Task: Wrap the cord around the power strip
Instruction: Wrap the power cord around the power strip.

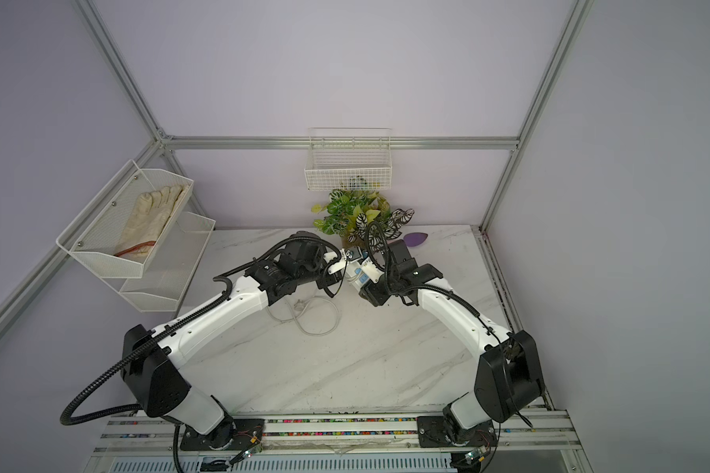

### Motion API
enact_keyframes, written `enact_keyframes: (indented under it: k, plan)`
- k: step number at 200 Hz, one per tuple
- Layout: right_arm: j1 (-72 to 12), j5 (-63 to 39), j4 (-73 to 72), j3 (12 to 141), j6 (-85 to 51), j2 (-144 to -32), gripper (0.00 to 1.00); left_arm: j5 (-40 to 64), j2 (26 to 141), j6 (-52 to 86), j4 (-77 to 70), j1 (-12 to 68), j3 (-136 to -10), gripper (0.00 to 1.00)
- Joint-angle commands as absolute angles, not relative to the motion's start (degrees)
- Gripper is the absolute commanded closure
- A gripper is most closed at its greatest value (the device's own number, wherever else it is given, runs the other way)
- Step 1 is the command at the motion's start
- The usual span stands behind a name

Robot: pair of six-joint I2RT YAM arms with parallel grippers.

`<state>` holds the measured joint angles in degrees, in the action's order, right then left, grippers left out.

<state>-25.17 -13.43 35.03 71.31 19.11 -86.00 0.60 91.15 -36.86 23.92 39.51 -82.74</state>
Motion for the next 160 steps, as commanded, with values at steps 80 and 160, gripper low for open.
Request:
enact_keyframes:
  k: [80,160]
  plan:
    - [-19.2,-0.6,25.4,71.2,6.4,-82.9,1.0,8.2,83.2,-27.9,23.2,43.5,-79.0,1.0]
    - [-19.1,7.4,21.1,70.1,3.5,-79.5,1.0,-1.7,83.0,-28.1,22.8,47.1,-76.1,0.99]
